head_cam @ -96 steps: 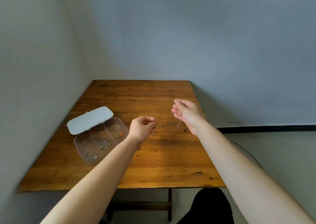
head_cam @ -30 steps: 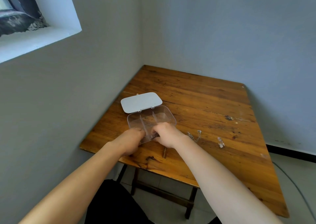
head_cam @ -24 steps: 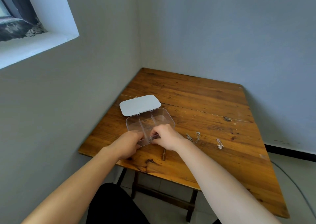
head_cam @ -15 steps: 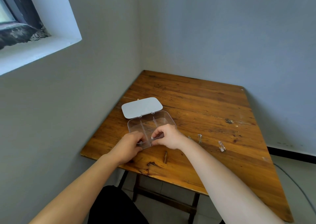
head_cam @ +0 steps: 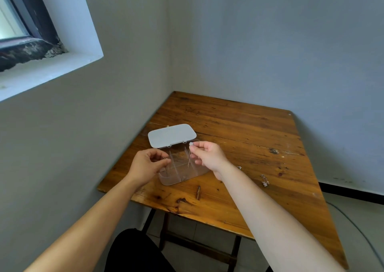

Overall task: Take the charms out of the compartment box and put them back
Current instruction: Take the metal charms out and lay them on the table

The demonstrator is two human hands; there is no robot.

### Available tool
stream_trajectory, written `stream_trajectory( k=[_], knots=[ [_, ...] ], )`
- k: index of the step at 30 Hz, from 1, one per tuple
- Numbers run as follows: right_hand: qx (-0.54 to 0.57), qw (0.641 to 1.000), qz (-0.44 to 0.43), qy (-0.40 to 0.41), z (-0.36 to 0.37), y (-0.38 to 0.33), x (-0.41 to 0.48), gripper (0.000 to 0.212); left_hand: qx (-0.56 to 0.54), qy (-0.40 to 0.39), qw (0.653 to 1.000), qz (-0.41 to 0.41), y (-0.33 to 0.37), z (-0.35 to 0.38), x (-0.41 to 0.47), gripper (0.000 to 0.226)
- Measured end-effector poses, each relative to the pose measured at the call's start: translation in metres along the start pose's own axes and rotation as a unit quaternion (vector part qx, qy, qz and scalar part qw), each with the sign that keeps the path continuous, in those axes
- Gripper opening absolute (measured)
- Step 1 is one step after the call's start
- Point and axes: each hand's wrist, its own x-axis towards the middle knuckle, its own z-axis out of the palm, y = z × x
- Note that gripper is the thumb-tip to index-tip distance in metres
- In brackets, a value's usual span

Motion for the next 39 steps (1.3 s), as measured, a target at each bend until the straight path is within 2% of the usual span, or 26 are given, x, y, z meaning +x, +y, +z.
stream_trajectory(
  k=[3, 7, 10, 13, 18, 24, 26, 28, 31, 33, 35, 37, 39],
  knots=[
    [0.054, 0.997, -0.031, 0.034, -0.014, -0.026, -0.006, 0.022, -0.042, 0.039, 0.998, 0.020, 0.023, -0.002, 0.007, 0.010],
    [0.163, 0.981, -0.080, 0.063, -0.043, -0.064, -0.023, 0.022, -0.151, 0.063, 0.985, 0.057, 0.065, 0.003, 0.012, 0.007],
    [0.217, 0.965, -0.122, 0.081, -0.071, -0.086, -0.041, 0.023, -0.202, 0.052, 0.974, 0.085, 0.093, 0.017, 0.011, 0.006],
    [0.209, 0.960, -0.151, 0.109, -0.103, -0.094, -0.061, 0.027, -0.219, 0.021, 0.969, 0.109, 0.114, 0.039, 0.006, 0.005],
    [0.160, 0.960, -0.151, 0.174, -0.149, -0.071, -0.090, 0.020, -0.206, -0.060, 0.971, 0.110, 0.120, 0.101, -0.010, 0.011],
    [0.126, 0.959, -0.101, 0.232, -0.182, -0.013, -0.116, 0.015, -0.151, -0.152, 0.975, 0.052, 0.089, 0.178, -0.037, 0.002],
    [0.122, 0.959, -0.072, 0.245, -0.187, 0.008, -0.121, 0.015, -0.115, -0.167, 0.979, 0.025, 0.072, 0.192, -0.044, 0.002],
    [0.112, 0.957, -0.032, 0.266, -0.191, 0.034, -0.127, 0.017, -0.035, -0.189, 0.981, 0.017, 0.056, 0.203, -0.050, 0.005],
    [0.062, 0.956, 0.030, 0.284, -0.193, 0.070, -0.132, 0.026, 0.146, -0.220, 0.960, 0.089, 0.039, 0.207, -0.052, 0.009],
    [-0.001, 0.957, 0.057, 0.284, -0.193, 0.086, -0.135, 0.027, 0.188, -0.232, 0.947, 0.119, 0.035, 0.206, -0.053, 0.011],
    [-0.121, 0.953, 0.065, 0.271, -0.193, 0.098, -0.137, 0.022, 0.215, -0.228, 0.939, 0.139, 0.032, 0.203, -0.052, 0.013],
    [-0.263, 0.930, 0.064, 0.247, -0.189, 0.106, -0.139, 0.015, 0.248, -0.225, 0.928, 0.165, 0.027, 0.201, -0.052, 0.015],
    [-0.344, 0.906, 0.067, 0.238, -0.185, 0.111, -0.139, 0.014, 0.257, -0.219, 0.923, 0.185, 0.023, 0.197, -0.053, 0.017]
  ],
)
